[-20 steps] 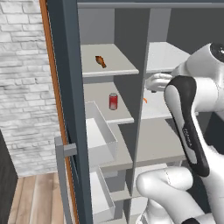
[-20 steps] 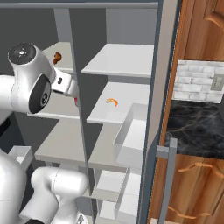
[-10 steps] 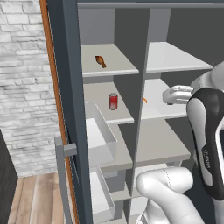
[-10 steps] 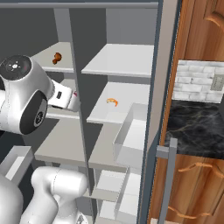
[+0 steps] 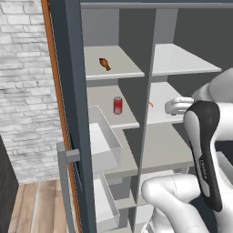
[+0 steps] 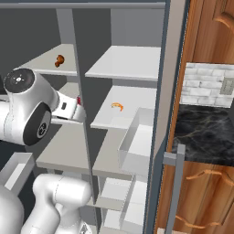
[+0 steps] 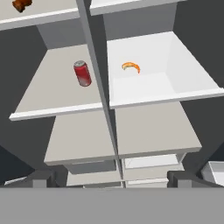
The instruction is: There's a chicken drumstick in the fridge that needs to be moved to the freezer for freezing. Pick up the chicken drumstick from the fridge, place it on any shelf in the freezer, and close the fridge and freezer doors when done.
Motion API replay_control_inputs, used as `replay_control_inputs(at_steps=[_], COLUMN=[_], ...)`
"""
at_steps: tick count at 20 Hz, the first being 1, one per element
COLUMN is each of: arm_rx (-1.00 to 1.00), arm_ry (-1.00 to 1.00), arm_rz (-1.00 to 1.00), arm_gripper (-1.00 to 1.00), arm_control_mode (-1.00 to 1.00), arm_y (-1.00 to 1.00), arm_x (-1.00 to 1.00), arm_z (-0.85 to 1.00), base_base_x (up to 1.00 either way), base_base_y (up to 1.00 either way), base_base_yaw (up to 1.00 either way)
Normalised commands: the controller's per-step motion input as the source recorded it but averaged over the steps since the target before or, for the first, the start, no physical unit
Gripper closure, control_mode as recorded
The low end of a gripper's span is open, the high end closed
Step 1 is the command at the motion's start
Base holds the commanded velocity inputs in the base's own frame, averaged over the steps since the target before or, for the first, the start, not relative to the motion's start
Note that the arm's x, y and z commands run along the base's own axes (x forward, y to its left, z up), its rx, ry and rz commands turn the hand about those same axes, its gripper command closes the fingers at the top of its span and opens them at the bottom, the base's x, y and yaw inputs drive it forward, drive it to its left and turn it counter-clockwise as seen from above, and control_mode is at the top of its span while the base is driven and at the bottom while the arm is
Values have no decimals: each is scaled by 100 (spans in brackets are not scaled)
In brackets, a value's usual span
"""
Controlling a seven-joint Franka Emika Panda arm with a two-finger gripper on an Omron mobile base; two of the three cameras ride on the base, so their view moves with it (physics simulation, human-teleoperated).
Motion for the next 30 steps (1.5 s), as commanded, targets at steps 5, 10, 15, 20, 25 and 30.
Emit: replay_control_inputs(at_steps=[5, 10, 15, 20, 25, 30], arm_rx=[-1, 0, 0, 0, 0, 0], arm_ry=[0, 0, 0, 0, 0, 0], arm_rz=[-2, 0, 0, 0, 0, 0], arm_gripper=[-100, -100, -100, -100, -100, -100], arm_control_mode=[100, 100, 100, 100, 100, 100], arm_y=[0, 0, 0, 0, 0, 0], arm_x=[22, 0, 0, 0, 0, 0], arm_z=[-17, 0, 0, 0, 0, 0], base_base_x=[-5, -54, -58, -50, -49, -24], base_base_y=[0, 3, 3, 0, 1, 0], base_base_yaw=[0, 0, 0, 0, 0, 0])
